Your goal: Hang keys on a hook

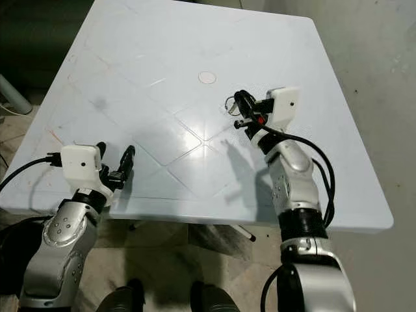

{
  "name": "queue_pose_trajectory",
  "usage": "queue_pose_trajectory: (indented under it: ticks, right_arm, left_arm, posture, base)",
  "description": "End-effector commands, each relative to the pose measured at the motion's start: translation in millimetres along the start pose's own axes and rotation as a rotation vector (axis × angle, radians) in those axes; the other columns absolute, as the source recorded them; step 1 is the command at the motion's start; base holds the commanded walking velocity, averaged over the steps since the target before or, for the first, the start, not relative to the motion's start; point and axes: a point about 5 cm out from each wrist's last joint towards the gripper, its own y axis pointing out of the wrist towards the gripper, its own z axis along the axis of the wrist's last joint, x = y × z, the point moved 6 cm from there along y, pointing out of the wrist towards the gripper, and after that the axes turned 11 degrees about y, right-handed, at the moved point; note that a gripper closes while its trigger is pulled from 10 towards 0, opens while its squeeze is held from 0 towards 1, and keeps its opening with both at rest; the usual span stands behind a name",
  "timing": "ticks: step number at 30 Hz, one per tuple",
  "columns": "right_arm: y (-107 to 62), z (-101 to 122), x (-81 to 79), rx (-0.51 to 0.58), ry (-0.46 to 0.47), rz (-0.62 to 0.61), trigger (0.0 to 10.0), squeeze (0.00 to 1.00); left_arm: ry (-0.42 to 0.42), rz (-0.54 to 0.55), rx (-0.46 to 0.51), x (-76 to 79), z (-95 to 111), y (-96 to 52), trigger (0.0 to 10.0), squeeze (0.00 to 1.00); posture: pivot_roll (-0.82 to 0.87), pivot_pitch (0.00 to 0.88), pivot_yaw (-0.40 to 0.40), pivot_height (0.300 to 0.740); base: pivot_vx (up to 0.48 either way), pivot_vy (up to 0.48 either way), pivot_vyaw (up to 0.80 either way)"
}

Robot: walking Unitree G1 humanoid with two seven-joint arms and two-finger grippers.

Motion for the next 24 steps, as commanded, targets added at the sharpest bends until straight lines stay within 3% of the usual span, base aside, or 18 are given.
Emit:
queue_pose_trajectory:
  ticks: [1,5,17,21,24]
  right_arm:
    - [-4.5,0.4,0.5,0.012,0.003,-0.02,10.0,0.0]
    - [-15.3,-9.8,-3.9,0.023,-0.027,-0.052,10.0,0.0]
    - [-27.9,-8.7,-3.6,0.041,-0.062,-0.148,10.0,0.0]
    - [-39.3,-12.9,-0.2,0.047,-0.078,-0.21,10.0,0.0]
    - [-39.0,-13.0,1.0,0.045,-0.087,-0.22,10.0,0.0]
  left_arm:
    - [-0.005,0.019,0.0,-5.3,-0.8,1.2,10.0,0.0]
    - [0.02,0.065,0.006,-17.9,-1.4,4.7,10.0,0.0]
    - [-0.002,0.073,-0.001,-24.4,-8.1,7.9,10.0,0.0]
    - [0.023,0.139,0.026,-47.4,-2.0,14.4,10.0,0.0]
    - [0.059,0.153,0.029,-50.9,-1.9,16.0,10.0,0.0]
  posture:
    - [-0.09,0.174,-0.074,0.74]
    - [-0.09,0.151,-0.064,0.74]
    - [-0.11,0.122,-0.043,0.74]
    - [-0.12,0.089,-0.022,0.74]
    - [-0.12,0.081,-0.021,0.74]
  base:
    - [0.0,0.0,0.0]
    - [0.0,0.0,0.0]
    - [0.0,0.0,0.0]
    - [0.0,0.0,0.0]
    - [0.0,0.0,0.0]
